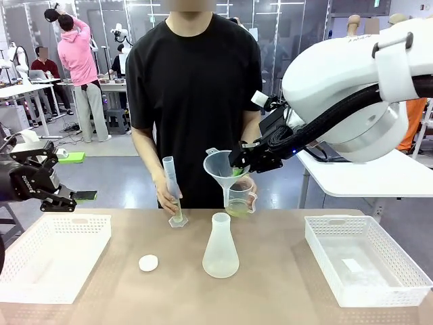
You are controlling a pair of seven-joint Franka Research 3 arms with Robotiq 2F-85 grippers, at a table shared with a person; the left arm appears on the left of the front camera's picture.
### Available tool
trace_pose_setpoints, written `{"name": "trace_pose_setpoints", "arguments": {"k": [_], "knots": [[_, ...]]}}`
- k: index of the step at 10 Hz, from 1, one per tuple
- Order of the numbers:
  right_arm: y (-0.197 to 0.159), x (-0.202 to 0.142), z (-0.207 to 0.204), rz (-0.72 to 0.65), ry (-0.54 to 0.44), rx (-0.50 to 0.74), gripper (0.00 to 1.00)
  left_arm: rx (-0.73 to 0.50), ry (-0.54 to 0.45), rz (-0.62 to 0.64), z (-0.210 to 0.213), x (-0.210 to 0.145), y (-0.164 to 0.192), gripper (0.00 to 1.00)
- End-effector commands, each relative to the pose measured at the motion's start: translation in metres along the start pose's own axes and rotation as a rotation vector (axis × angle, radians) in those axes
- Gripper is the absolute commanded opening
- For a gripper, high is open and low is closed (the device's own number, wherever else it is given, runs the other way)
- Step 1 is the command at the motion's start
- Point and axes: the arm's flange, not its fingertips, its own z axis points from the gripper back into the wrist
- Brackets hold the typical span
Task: Prepare the solutions needed for the experiment.
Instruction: Pick up the Plastic Funnel and insert it into the Big flask.
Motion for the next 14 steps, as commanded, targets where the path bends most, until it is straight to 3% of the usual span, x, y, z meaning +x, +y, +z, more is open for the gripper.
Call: {"name": "trace_pose_setpoints", "arguments": {"k": [1,14], "knots": [[-0.002,0.006,-0.009,-0.016,0.005,0.030,0.06,-0.013,0.006,-0.001,0.000,-0.001,-0.001,1.00],[-0.033,0.009,-0.062,-0.108,0.084,0.059,0.06,-0.013,0.006,-0.001,0.000,-0.001,-0.001,1.00]]}}
